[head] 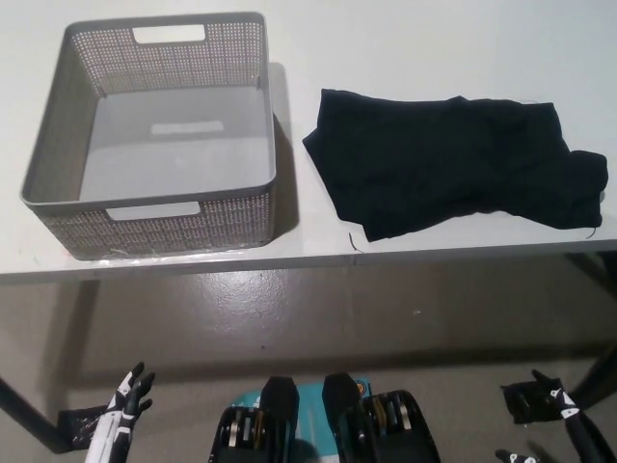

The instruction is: Use the right hand to pick up a t shirt on the right hand side and place it into a contianer on the left side

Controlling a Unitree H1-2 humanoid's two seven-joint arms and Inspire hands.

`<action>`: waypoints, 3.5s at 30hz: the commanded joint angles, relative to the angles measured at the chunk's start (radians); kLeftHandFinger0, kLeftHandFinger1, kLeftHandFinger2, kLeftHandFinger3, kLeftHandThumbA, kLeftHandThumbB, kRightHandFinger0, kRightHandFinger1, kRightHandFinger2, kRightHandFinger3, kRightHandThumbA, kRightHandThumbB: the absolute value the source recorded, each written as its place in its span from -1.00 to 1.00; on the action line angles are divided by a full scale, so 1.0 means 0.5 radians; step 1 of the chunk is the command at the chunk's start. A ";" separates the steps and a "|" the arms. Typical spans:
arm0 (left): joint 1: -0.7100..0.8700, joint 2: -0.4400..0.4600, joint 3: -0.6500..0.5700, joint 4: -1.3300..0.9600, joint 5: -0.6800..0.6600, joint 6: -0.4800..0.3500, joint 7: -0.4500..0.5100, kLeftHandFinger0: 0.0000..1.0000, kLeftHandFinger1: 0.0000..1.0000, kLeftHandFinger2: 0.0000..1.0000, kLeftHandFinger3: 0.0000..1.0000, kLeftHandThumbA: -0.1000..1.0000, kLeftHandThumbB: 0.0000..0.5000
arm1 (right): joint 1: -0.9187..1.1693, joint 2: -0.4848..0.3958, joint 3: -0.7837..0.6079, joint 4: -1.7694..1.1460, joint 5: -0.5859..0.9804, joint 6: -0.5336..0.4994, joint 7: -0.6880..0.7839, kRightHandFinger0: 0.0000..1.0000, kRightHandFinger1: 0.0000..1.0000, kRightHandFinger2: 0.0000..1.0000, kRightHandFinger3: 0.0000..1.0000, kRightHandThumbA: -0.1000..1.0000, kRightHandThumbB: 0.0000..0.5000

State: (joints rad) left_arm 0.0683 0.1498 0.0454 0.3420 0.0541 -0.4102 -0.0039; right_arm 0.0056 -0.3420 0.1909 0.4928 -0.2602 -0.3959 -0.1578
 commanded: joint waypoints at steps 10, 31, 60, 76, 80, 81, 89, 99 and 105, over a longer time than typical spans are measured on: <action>-0.072 0.057 0.011 -0.005 0.010 -0.120 0.013 0.95 0.98 0.92 1.00 1.00 -0.13 | -0.086 0.288 -0.343 -0.733 -0.727 0.211 -0.676 1.00 1.00 1.00 1.00 0.80 0.85; -0.087 0.076 0.004 -0.005 0.003 -0.119 -0.006 0.96 0.99 0.96 1.00 1.00 -0.19 | -0.885 0.258 -0.292 -0.947 -1.048 0.705 -0.389 1.00 1.00 1.00 1.00 0.42 1.00; -0.138 0.077 0.006 0.012 -0.014 -0.119 -0.026 1.00 1.00 0.95 1.00 1.00 0.05 | -0.998 -0.021 0.034 -0.658 -1.126 0.807 -0.052 1.00 1.00 1.00 1.00 0.70 1.00; -0.159 0.085 -0.002 -0.013 0.006 -0.098 -0.036 1.00 1.00 0.99 1.00 1.00 0.10 | -1.109 0.003 0.139 -0.493 -1.133 0.849 0.014 1.00 1.00 1.00 1.00 0.65 1.00; -0.170 0.084 -0.007 -0.012 -0.002 -0.101 -0.046 0.99 1.00 0.99 1.00 1.00 0.05 | -1.179 0.032 0.173 -0.387 -1.129 0.830 -0.017 1.00 1.00 1.00 1.00 0.67 1.00; -0.172 0.086 -0.008 -0.013 0.001 -0.098 -0.047 0.98 1.00 0.98 1.00 1.00 0.06 | -1.195 0.040 0.179 -0.361 -1.118 0.816 -0.024 1.00 1.00 1.00 1.00 0.65 1.00; -0.164 0.096 -0.008 -0.069 0.018 -0.018 -0.055 0.98 0.99 1.00 1.00 1.00 0.17 | -1.315 0.091 0.235 -0.187 -1.091 0.824 0.017 1.00 1.00 1.00 1.00 0.74 1.00; -0.182 0.106 -0.007 -0.133 0.071 0.091 -0.056 1.00 1.00 1.00 1.00 1.00 0.21 | -1.388 0.094 0.227 0.025 -1.056 0.803 -0.021 1.00 1.00 1.00 1.00 0.72 1.00; -0.217 0.109 0.001 -0.116 0.058 0.087 -0.059 1.00 1.00 1.00 1.00 1.00 0.15 | -1.420 0.067 0.229 0.171 -1.074 0.814 -0.054 1.00 1.00 1.00 1.00 0.81 1.00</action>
State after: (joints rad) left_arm -0.0161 0.1796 0.0455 0.3030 0.0755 -0.3718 -0.0308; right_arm -0.6396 -0.2865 0.3082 0.5499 -0.8053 0.0200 -0.1565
